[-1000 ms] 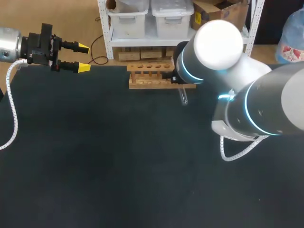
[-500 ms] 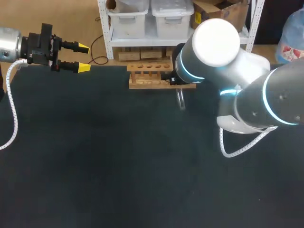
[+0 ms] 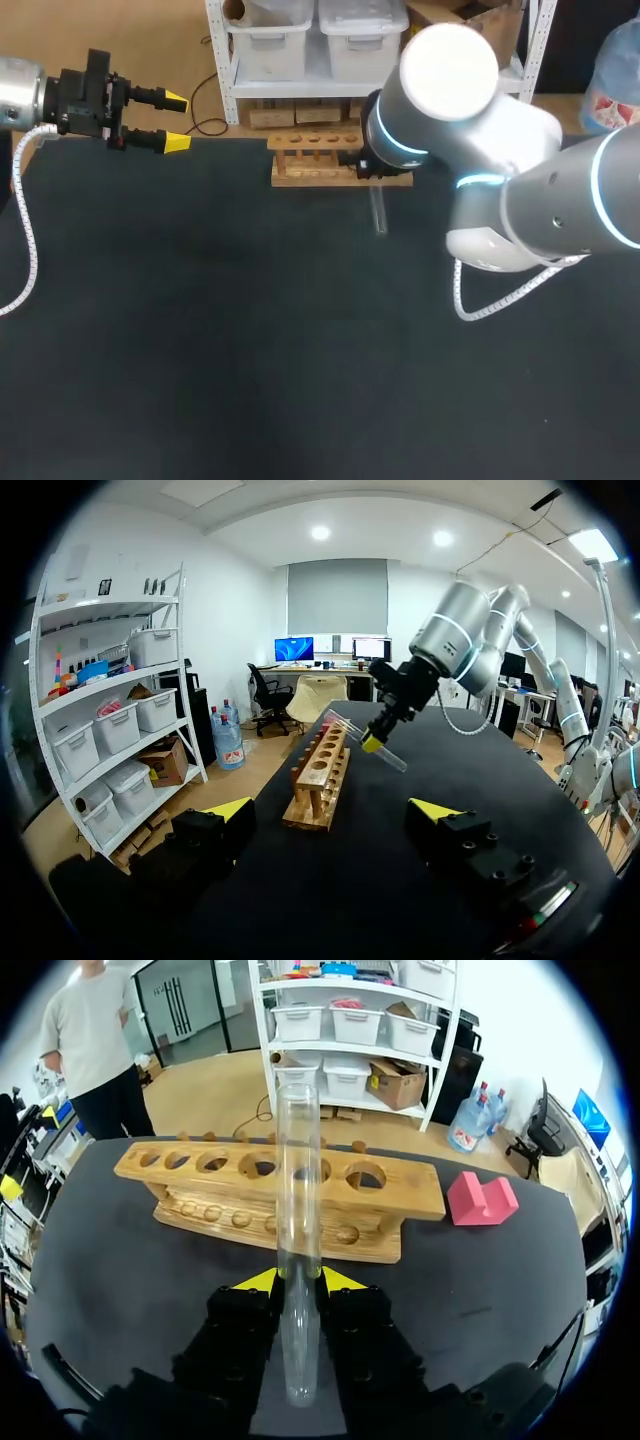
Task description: Grasp the test tube, adjust it, and insert it.
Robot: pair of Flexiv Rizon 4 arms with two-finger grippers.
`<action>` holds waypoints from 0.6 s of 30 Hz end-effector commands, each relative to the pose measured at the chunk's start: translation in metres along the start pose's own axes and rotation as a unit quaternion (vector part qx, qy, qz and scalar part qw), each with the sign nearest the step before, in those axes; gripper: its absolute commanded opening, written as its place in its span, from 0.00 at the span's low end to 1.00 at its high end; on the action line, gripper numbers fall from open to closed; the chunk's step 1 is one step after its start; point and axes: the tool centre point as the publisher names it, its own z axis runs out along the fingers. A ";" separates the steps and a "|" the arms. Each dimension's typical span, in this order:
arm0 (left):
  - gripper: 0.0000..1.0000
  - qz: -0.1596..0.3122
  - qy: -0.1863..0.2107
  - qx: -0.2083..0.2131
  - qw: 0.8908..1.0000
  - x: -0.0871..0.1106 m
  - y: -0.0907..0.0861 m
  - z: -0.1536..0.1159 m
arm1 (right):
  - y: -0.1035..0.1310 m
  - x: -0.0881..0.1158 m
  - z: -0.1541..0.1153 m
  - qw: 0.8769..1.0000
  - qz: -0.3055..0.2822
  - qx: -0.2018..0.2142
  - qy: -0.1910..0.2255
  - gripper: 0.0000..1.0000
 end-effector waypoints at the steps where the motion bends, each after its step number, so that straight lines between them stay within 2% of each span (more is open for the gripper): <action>1: 1.00 0.001 -0.001 -0.003 1.000 0.001 -0.002 0.000 | -0.004 0.001 -0.013 1.000 0.004 0.001 -0.005 0.00; 5: 1.00 0.001 -0.001 -0.003 1.000 0.001 -0.002 0.000 | -0.007 0.004 -0.032 1.000 0.011 -0.001 -0.018 0.00; 12: 1.00 0.001 -0.001 -0.003 1.000 0.001 -0.002 0.000 | -0.013 0.005 -0.074 0.998 0.019 -0.016 -0.064 0.00; 18: 1.00 0.001 -0.001 -0.003 1.000 0.001 -0.002 0.000 | -0.022 0.001 -0.104 0.993 0.033 -0.011 -0.112 0.00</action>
